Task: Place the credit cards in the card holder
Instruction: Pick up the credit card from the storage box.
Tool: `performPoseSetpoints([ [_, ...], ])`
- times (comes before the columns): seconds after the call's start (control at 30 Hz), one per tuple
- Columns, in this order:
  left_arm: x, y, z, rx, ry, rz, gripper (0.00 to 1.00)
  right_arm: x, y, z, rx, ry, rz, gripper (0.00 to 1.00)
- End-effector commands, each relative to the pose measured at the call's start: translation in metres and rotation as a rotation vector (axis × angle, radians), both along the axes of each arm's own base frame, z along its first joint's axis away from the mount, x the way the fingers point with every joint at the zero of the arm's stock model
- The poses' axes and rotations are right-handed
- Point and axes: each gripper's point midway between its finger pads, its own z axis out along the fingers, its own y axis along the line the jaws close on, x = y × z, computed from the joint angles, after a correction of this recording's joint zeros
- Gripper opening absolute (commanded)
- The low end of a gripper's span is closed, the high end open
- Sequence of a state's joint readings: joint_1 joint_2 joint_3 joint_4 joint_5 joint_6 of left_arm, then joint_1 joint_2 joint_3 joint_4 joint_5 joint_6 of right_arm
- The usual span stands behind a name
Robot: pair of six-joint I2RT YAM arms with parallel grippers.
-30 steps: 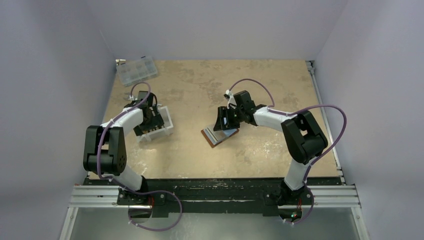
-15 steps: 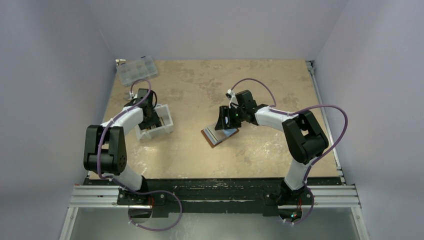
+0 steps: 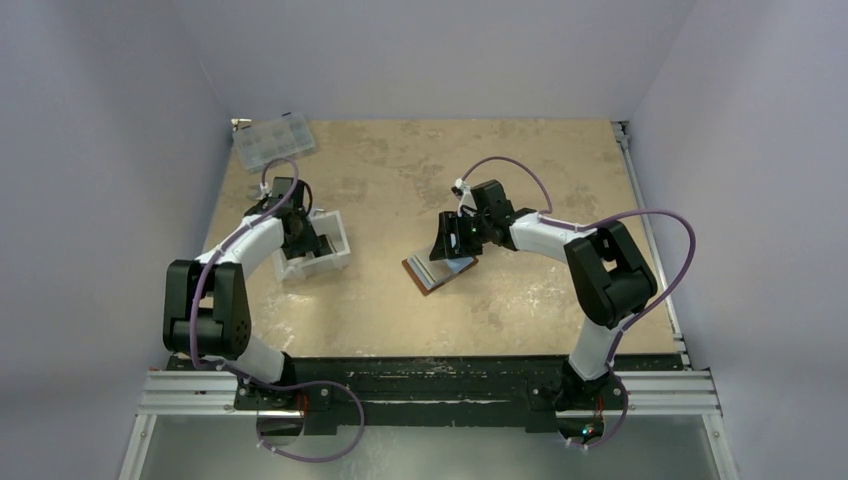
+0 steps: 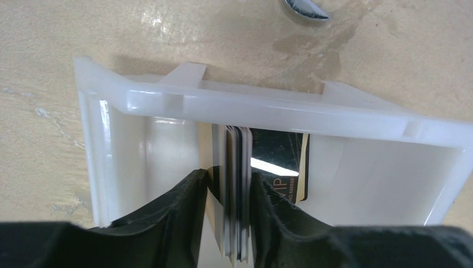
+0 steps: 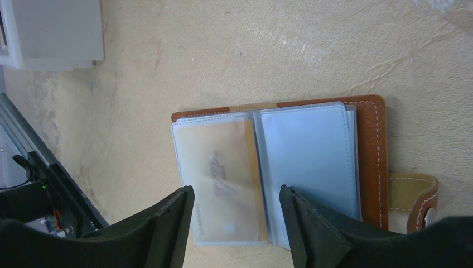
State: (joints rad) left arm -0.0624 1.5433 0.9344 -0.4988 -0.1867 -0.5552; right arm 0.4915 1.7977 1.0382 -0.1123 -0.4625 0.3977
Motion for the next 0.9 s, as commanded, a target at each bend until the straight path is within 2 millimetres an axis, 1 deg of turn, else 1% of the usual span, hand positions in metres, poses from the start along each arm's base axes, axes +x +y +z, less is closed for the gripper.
performPoseSetpoints([
  [0.0, -0.002, -0.010, 0.018, -0.039, -0.025, -0.060, 0.35, 0.003, 0.002, 0.019, 0.027, -0.055, 0.020, 0.67],
  [0.1, -0.001, -0.012, 0.020, -0.049, -0.033, -0.082, 0.36, 0.004, 0.003, 0.019, 0.029, -0.056, 0.022, 0.67],
  [0.33, -0.003, -0.013, 0.028, -0.061, -0.048, -0.112, 0.34, 0.005, 0.003, 0.024, 0.034, -0.066, 0.020, 0.67],
  [0.4, -0.003, -0.013, 0.030, -0.064, -0.052, -0.117, 0.25, 0.006, 0.003, 0.024, 0.037, -0.068, 0.016, 0.67],
  [0.5, -0.004, -0.012, 0.034, -0.062, -0.061, -0.120, 0.18, 0.007, 0.003, 0.024, 0.034, -0.069, 0.009, 0.67],
  [0.67, -0.008, -0.009, 0.036, -0.056, -0.061, -0.121, 0.01, 0.005, 0.002, 0.023, 0.034, -0.064, 0.006, 0.67],
  [0.7, -0.008, -0.009, 0.036, -0.055, -0.061, -0.121, 0.00, 0.005, 0.002, 0.022, 0.035, -0.064, 0.006, 0.67],
  [0.77, -0.008, -0.010, 0.037, -0.062, -0.061, -0.121, 0.01, 0.004, 0.002, 0.022, 0.036, -0.061, 0.006, 0.67],
  [0.87, -0.011, -0.011, 0.039, -0.067, -0.059, -0.125, 0.11, 0.003, 0.002, 0.022, 0.038, -0.060, 0.005, 0.67],
])
